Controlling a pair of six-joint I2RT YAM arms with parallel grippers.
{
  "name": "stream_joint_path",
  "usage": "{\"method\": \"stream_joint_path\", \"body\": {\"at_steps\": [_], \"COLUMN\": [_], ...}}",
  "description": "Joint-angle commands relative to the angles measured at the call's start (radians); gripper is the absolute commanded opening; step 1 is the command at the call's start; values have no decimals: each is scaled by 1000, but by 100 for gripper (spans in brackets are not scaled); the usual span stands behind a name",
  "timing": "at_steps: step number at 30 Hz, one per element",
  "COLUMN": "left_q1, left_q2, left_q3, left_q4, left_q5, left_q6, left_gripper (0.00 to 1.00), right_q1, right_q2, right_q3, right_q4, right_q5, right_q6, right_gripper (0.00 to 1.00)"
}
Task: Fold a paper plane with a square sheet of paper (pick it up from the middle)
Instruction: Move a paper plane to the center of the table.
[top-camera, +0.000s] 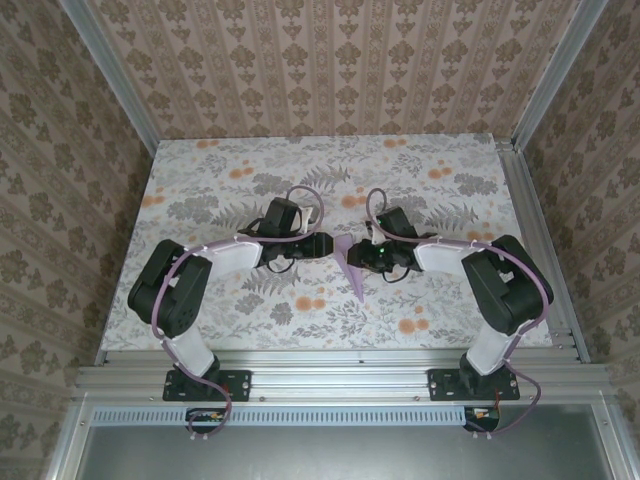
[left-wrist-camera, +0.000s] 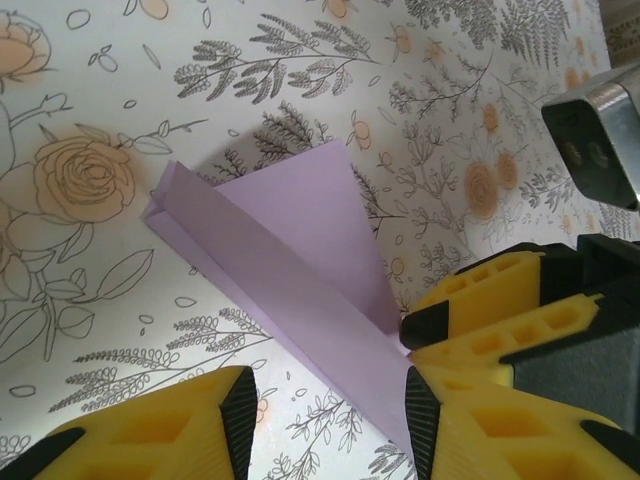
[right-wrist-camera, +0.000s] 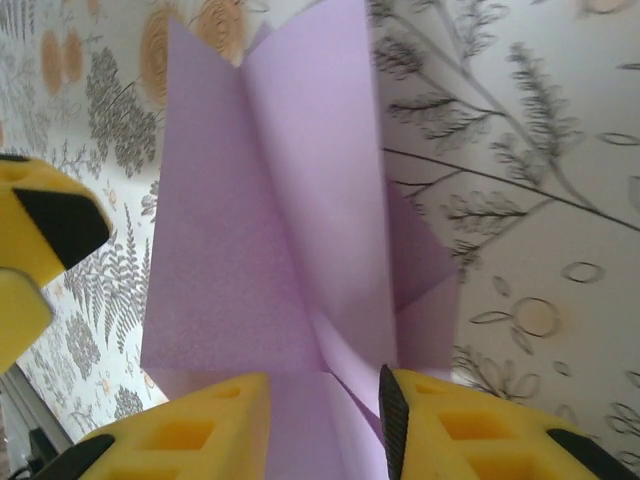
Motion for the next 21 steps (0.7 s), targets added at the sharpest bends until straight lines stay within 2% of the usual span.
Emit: {"method": "stream_joint_path", "body": {"at_steps": [1,8,17,21], "left_q1": [-8,-11,-33,-40], "left_q2": [-32,-55,-90,-57], "left_q3": [17,10,46,60], "left_q4": [-52,-100,-237,-253], "left_q5": [-21,-35,-123,-114], "left_q6": [28,47,49,15], "left_gripper": [47,47,51,51], "right_q1": [35,91,132,131], "right_q2": [27,40,33,20], "right_q3": [52,106,113,108], "right_q4": [-96,-196,-202,-193], "right_q5": [58,157,185,193], "right_q6": [-72,-134,-145,-139], "right_gripper": [38,39,36,34]}}
